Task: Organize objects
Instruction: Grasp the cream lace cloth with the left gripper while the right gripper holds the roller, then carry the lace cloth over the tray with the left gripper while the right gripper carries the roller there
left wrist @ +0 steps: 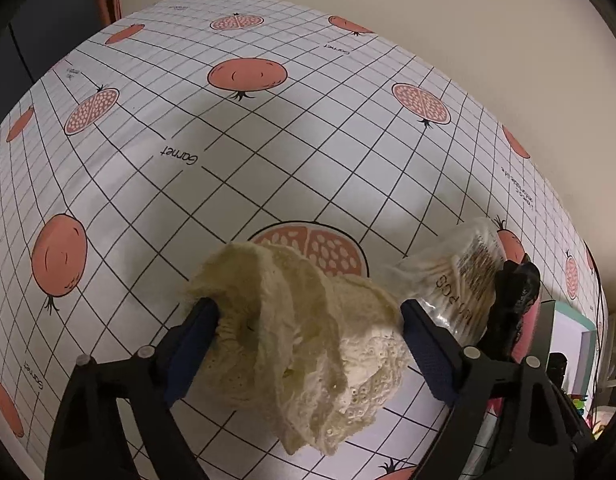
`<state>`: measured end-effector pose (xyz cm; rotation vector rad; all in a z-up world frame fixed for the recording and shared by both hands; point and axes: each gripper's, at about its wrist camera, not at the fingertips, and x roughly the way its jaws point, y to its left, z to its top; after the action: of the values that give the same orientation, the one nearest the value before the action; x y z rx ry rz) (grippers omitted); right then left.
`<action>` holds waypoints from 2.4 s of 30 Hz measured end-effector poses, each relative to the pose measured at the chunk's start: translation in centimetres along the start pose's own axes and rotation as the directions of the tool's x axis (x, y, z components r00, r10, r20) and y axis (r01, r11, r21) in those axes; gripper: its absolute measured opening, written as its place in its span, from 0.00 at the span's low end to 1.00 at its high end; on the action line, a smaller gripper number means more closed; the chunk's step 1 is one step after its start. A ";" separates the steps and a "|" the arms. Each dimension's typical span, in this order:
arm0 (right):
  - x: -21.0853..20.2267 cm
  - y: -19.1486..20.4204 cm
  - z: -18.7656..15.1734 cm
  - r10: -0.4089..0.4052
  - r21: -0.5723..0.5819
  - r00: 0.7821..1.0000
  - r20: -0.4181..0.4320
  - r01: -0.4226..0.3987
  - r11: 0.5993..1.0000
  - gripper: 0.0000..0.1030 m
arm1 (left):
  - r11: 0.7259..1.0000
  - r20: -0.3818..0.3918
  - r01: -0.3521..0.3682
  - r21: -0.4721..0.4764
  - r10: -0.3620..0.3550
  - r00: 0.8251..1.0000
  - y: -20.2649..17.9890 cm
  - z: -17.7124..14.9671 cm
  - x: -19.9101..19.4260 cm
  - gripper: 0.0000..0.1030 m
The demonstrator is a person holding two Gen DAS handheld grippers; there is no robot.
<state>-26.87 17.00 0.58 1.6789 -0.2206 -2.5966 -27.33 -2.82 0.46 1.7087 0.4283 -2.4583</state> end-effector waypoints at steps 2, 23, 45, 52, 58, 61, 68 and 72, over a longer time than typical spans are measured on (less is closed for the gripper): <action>0.0 0.0 0.0 -0.001 -0.003 1.000 0.001 0.001 1.000 0.35 | 1.000 0.004 -0.007 0.006 0.007 1.000 0.0 -0.1 0.0 0.86; -0.6 -0.5 -0.2 0.046 0.017 0.999 -0.002 -0.046 0.999 0.25 | 0.998 0.036 0.039 -0.056 -0.037 0.999 2.5 0.4 -0.9 0.21; -7.8 -4.1 1.5 0.108 0.064 0.985 0.133 -0.118 0.991 0.25 | 0.991 0.204 0.131 0.010 -0.130 0.970 -0.1 1.9 -8.4 0.21; -9.4 -8.2 0.9 0.073 0.130 0.986 0.149 -0.093 0.987 0.25 | 0.983 0.195 0.167 0.075 -0.179 0.964 -4.5 0.4 -9.0 0.21; -10.5 -11.8 0.4 0.034 0.177 0.988 0.154 -0.061 0.982 0.25 | 0.965 0.149 0.201 0.169 -0.227 0.962 -9.7 -2.0 -8.6 0.21; -11.1 -13.6 0.2 0.008 0.192 0.988 0.154 -0.037 0.981 0.25 | 0.955 0.127 0.219 0.202 -0.247 0.961 -11.8 -3.2 -8.5 0.21; -12.1 -16.5 -0.4 -0.026 0.214 0.988 0.152 -0.008 0.977 0.25 | 0.929 0.059 0.242 0.281 -0.268 0.962 -16.2 -5.8 -7.0 0.21; -12.2 -17.6 -0.8 -0.024 0.232 0.989 0.148 -0.011 0.973 0.26 | 0.913 0.004 0.285 0.291 -0.299 0.954 -18.0 -7.0 -6.2 0.22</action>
<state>-20.37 35.72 8.84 1.5450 -0.5458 -2.7988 -23.36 16.01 6.90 1.7976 0.3569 -2.8956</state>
